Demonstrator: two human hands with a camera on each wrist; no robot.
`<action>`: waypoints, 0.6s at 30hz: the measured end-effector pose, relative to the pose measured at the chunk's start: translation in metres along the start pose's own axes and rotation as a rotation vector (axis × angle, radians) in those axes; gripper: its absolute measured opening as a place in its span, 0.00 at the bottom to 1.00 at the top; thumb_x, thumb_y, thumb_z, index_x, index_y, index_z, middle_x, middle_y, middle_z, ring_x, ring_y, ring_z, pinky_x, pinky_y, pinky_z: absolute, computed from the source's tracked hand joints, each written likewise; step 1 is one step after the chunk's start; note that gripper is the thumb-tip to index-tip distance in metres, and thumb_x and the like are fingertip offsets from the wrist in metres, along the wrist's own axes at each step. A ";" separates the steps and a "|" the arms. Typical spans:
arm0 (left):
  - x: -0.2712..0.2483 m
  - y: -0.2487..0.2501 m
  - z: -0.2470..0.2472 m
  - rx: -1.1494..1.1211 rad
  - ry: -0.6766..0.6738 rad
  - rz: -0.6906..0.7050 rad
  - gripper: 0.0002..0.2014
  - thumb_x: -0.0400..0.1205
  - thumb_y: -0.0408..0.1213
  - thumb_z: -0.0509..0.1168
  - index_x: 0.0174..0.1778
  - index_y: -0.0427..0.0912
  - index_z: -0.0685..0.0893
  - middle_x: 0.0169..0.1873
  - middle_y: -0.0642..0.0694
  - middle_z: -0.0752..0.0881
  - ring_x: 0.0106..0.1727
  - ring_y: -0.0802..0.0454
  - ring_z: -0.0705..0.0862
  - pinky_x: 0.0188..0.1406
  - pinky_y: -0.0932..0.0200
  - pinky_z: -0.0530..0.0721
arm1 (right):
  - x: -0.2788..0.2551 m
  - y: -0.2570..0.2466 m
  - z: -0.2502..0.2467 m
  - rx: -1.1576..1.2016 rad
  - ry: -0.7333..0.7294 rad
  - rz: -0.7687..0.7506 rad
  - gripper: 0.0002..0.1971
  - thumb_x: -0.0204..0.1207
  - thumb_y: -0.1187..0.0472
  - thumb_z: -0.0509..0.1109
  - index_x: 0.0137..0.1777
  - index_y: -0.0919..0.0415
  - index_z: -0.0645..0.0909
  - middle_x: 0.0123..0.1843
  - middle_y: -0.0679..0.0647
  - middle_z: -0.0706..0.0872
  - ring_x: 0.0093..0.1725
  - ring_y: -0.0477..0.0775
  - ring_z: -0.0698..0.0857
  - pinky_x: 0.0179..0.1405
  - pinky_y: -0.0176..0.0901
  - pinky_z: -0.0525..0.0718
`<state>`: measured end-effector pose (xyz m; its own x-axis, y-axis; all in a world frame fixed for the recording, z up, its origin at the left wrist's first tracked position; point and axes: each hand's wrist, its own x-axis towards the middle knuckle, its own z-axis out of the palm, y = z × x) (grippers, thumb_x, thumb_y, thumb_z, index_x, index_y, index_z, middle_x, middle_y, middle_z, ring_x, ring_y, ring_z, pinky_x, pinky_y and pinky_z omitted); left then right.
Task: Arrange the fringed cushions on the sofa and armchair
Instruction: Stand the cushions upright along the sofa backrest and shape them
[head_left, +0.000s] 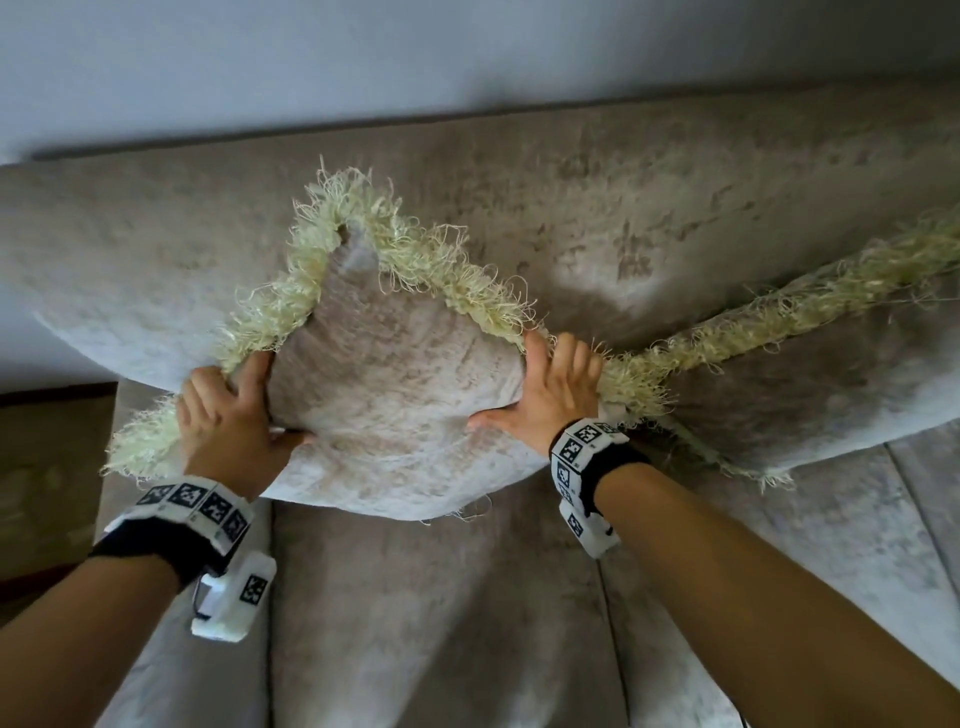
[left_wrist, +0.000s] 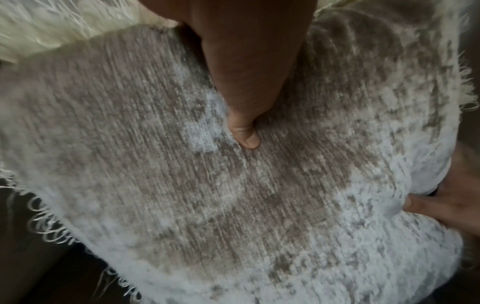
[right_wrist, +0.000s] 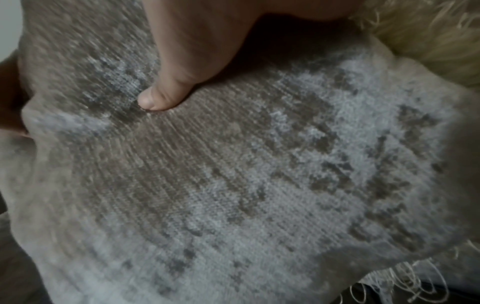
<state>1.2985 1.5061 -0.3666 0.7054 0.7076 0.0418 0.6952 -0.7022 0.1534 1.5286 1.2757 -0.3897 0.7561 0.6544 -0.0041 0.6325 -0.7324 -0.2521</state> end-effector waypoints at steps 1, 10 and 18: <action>-0.001 -0.002 0.000 0.014 -0.027 -0.006 0.54 0.53 0.47 0.88 0.71 0.47 0.65 0.58 0.27 0.71 0.57 0.28 0.71 0.57 0.27 0.71 | 0.000 -0.001 0.001 -0.010 -0.008 0.000 0.62 0.39 0.11 0.64 0.65 0.58 0.64 0.50 0.61 0.75 0.45 0.59 0.72 0.47 0.54 0.70; -0.019 -0.002 -0.018 0.049 -0.021 -0.020 0.57 0.54 0.57 0.85 0.79 0.53 0.64 0.73 0.29 0.63 0.69 0.26 0.66 0.68 0.26 0.66 | -0.016 -0.006 -0.011 -0.006 0.022 -0.016 0.64 0.42 0.15 0.68 0.72 0.57 0.62 0.72 0.68 0.69 0.68 0.69 0.70 0.69 0.69 0.66; -0.057 0.016 -0.035 -0.086 0.024 0.042 0.44 0.68 0.59 0.69 0.81 0.51 0.66 0.76 0.34 0.64 0.72 0.29 0.68 0.69 0.28 0.68 | -0.052 -0.030 -0.030 0.123 0.178 -0.224 0.51 0.62 0.26 0.73 0.80 0.52 0.62 0.77 0.63 0.62 0.75 0.68 0.64 0.77 0.74 0.60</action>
<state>1.2644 1.4576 -0.3319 0.7293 0.6803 0.0732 0.6503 -0.7225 0.2349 1.4748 1.2581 -0.3532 0.6246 0.7458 0.2318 0.7699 -0.5381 -0.3431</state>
